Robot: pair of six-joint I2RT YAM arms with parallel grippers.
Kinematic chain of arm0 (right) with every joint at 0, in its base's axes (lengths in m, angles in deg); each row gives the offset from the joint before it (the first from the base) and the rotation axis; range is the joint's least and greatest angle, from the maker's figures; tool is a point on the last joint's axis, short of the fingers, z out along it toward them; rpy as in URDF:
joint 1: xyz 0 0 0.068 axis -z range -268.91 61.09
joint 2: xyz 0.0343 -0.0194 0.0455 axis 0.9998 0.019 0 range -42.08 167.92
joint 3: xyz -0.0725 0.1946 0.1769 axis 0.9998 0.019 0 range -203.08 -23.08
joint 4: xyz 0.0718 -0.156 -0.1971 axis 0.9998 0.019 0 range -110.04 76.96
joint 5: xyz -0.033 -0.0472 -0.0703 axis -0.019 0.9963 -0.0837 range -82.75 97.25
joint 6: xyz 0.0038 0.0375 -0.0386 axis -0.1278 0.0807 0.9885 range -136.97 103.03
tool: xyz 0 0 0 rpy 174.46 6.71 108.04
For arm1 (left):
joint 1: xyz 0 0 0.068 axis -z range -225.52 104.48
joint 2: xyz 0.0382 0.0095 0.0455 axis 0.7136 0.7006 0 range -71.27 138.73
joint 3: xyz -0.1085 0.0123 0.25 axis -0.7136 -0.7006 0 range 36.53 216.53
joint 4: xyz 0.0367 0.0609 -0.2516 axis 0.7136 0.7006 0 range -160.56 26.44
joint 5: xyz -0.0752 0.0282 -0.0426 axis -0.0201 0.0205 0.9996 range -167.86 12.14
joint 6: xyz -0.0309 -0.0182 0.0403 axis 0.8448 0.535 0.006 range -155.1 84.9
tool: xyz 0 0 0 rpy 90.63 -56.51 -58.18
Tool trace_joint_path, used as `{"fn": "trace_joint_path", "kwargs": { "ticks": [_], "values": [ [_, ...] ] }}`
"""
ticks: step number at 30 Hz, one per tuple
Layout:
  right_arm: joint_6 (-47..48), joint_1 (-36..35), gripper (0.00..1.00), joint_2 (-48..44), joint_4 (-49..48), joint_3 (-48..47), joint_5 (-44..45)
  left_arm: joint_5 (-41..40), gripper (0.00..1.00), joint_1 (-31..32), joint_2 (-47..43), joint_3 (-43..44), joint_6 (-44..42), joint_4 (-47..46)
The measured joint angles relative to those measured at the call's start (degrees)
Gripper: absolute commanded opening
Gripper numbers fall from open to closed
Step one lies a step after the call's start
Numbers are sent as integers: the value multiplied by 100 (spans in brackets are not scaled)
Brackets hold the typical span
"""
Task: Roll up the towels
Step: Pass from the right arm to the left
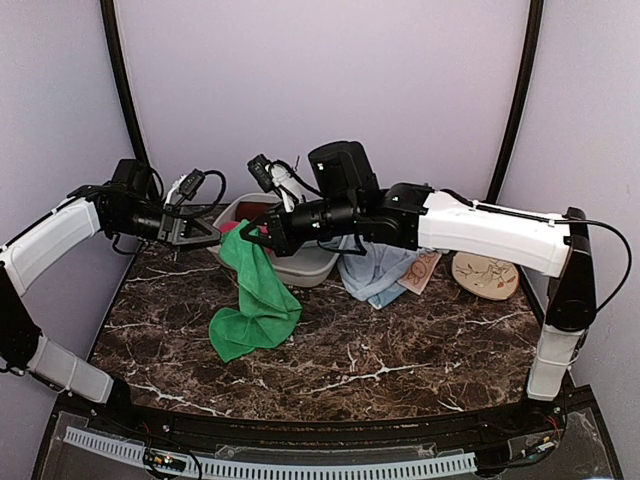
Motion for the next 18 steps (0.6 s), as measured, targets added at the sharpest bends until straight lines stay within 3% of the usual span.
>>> {"fn": "trace_joint_path", "kwargs": {
  "ticks": [2,6,8,11,18],
  "values": [
    [0,0,0,0,-20,37,2,136,58,0,28,0,138,-83],
    [-4,0,0,0,-33,66,0,413,57,0,44,-11,337,-212],
    [-4,0,0,0,-72,66,2,503,61,0,48,-35,391,-249],
    [-2,0,0,0,-107,66,24,529,75,0,50,-101,398,-262],
    [61,0,0,-2,-101,61,63,116,75,0,50,-350,315,-264]
  ]
}}
